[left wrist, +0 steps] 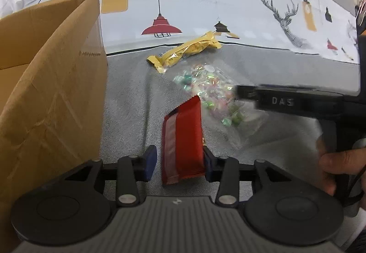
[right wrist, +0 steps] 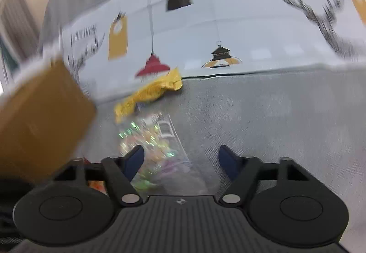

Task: Organize snacks

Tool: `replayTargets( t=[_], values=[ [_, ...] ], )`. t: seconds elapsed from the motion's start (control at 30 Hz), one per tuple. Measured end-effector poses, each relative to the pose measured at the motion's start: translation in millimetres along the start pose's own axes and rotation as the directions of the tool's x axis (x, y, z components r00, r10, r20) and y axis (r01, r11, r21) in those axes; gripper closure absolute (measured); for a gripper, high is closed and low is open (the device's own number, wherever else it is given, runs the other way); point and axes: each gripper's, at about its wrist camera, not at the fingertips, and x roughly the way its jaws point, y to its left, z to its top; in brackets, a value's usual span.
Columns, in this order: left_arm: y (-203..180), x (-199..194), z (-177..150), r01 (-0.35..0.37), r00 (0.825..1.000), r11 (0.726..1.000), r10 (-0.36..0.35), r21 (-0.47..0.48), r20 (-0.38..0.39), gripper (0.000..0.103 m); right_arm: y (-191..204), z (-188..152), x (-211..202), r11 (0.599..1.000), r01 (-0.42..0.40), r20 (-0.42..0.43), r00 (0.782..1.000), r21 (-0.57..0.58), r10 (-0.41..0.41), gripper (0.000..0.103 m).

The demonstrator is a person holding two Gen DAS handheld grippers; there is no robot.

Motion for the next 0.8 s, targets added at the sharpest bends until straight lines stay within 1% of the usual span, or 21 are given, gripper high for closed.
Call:
replayTargets(
  t=[0.03,0.07,0.1,0.17,0.27,0.33,0.47,0.57,0.67,0.8],
  values=[
    [0,0,1,0.003,1.0,1.0,-0.003,-0.001,-0.001,0.058,1,2,1,0.999,0.044,-0.006,0.999,-0.011,-0.044,0.101],
    [1,0,2,0.016,1.0,1.0,-0.016,-0.001,-0.004,0.064,-9,4,1,0.998,0.001,-0.021,1.0,0.07,0.001,0.103],
    [2,-1,3,0.03,1.0,1.0,-0.03,-0.009,-0.008,0.08,-19,3,0,0.988,-0.056,-0.025,0.998,0.147,0.06,0.103],
    [4,-2,5,0.043,0.999,0.998,-0.044,-0.034,-0.01,0.09,-22,2,-3,0.984,-0.06,-0.025,0.998,0.167,0.065,0.103],
    [9,-4,6,0.056,0.998,0.996,-0.058,-0.073,-0.024,0.094,-26,0,-16,0.967,-0.106,-0.006,0.994,0.231,0.11,0.103],
    [10,-6,4,0.061,0.997,0.995,-0.063,-0.079,-0.035,0.094,-29,-3,-27,0.946,-0.141,0.012,0.989,0.292,0.144,0.103],
    [9,-11,-2,0.061,0.997,0.995,-0.066,-0.081,-0.048,0.094,-23,-13,-53,0.937,-0.17,0.004,0.984,0.305,0.177,0.103],
    [6,-15,-7,0.078,0.995,0.994,-0.082,-0.074,-0.055,0.094,-20,-21,-77,0.932,-0.163,0.009,0.986,0.324,0.169,0.103],
    [0,-24,-9,0.09,0.995,0.994,-0.092,-0.057,-0.042,0.094,-21,-31,-104,0.931,-0.14,0.021,0.99,0.337,0.141,0.103],
    [-7,-38,-11,0.098,0.995,0.995,-0.098,-0.03,-0.021,0.094,-27,-40,-142,0.932,-0.092,0.057,0.995,0.35,0.077,0.103]
  ],
)
